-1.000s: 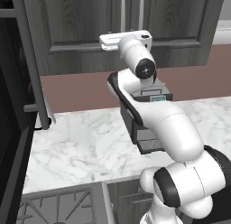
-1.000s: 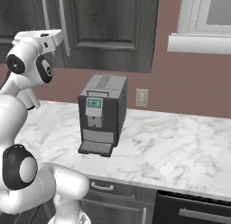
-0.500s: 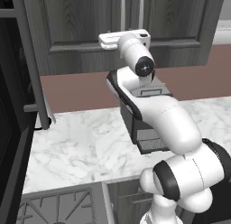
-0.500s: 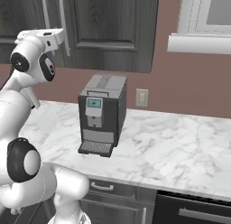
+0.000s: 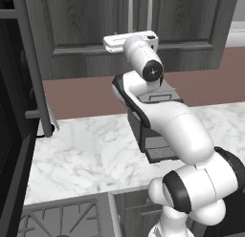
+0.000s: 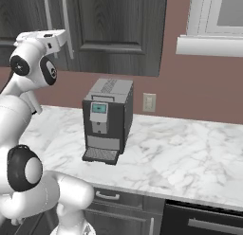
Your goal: Get the candle and the liquor from the cabinet and move them to the dining counter.
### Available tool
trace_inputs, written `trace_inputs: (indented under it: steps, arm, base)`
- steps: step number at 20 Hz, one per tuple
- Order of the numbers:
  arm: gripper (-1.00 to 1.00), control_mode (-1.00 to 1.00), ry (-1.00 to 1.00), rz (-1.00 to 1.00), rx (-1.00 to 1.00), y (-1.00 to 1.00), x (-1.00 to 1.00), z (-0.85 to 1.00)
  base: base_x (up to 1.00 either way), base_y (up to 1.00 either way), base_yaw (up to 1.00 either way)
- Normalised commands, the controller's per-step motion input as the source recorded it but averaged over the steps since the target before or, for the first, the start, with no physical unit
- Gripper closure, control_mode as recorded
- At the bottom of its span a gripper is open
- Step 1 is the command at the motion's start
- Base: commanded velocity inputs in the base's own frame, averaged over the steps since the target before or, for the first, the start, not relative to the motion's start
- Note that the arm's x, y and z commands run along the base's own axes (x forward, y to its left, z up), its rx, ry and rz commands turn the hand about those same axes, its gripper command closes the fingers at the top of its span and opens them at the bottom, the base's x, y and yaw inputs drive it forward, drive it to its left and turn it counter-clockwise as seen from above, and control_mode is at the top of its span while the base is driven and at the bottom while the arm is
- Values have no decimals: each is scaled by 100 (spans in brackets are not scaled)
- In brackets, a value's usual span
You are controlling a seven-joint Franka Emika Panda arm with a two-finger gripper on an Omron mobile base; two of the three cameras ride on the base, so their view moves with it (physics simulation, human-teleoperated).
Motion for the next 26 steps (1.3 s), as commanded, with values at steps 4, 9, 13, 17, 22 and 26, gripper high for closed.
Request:
trace_inputs:
  steps: [4,9,13,17,22,26]
  arm:
    - [100,-100,0,0,0,0,0,0]
    - [100,-100,0,0,0,0,0,0]
    - [100,-100,0,1,0,5,-9,0]
    - [100,-100,0,6,0,22,-29,0]
    - [100,-100,0,8,0,28,-38,0]
    - [100,-100,0,10,0,37,-45,0]
  base:
    - [0,0,0]
    - [0,0,0]
    - [0,0,0]
    - [0,0,0]
    - [0,0,0]
    - [0,0,0]
